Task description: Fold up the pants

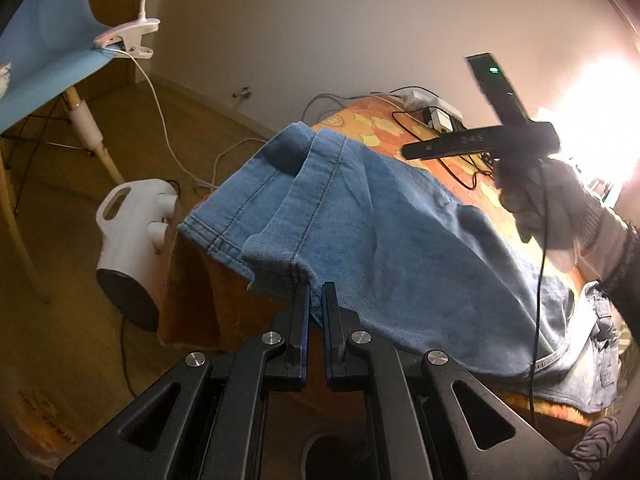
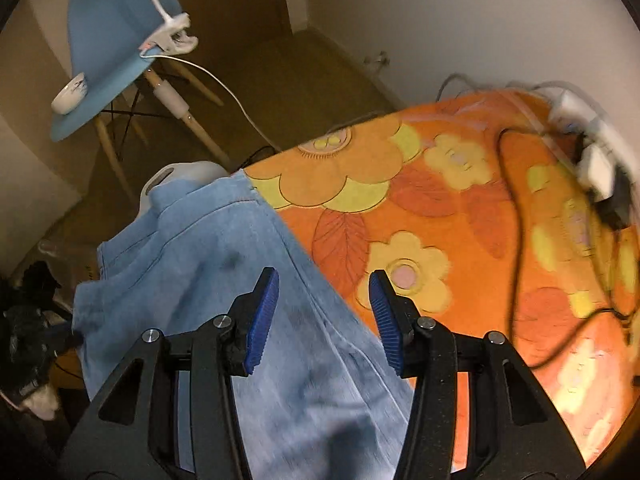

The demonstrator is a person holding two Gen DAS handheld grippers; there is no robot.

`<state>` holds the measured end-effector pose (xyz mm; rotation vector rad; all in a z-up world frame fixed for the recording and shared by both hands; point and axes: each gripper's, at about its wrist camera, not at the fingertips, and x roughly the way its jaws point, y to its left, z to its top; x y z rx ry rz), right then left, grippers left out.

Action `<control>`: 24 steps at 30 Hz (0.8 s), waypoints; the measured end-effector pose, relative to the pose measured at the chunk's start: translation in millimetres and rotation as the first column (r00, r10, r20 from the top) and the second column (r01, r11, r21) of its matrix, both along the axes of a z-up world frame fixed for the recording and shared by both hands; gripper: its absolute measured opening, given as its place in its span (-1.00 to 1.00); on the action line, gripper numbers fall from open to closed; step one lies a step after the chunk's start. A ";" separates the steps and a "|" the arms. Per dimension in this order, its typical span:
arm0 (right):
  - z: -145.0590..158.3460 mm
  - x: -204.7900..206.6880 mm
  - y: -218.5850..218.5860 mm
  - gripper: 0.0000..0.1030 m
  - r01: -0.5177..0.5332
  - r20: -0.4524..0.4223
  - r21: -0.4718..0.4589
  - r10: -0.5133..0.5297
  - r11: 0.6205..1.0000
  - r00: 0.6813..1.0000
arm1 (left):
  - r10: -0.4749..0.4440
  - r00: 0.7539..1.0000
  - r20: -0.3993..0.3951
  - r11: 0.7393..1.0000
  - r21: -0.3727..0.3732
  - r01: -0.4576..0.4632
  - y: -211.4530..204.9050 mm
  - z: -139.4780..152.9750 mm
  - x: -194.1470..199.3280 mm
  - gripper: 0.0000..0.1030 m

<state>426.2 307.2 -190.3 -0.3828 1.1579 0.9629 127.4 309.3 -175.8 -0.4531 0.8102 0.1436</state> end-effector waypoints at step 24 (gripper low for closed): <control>30.4 -64.7 14.4 -0.86 -0.088 0.354 -0.060 0.104 0.994 0.929 | -0.016 0.999 0.028 0.999 0.034 0.015 -2.7 -6.7 10.7 -0.92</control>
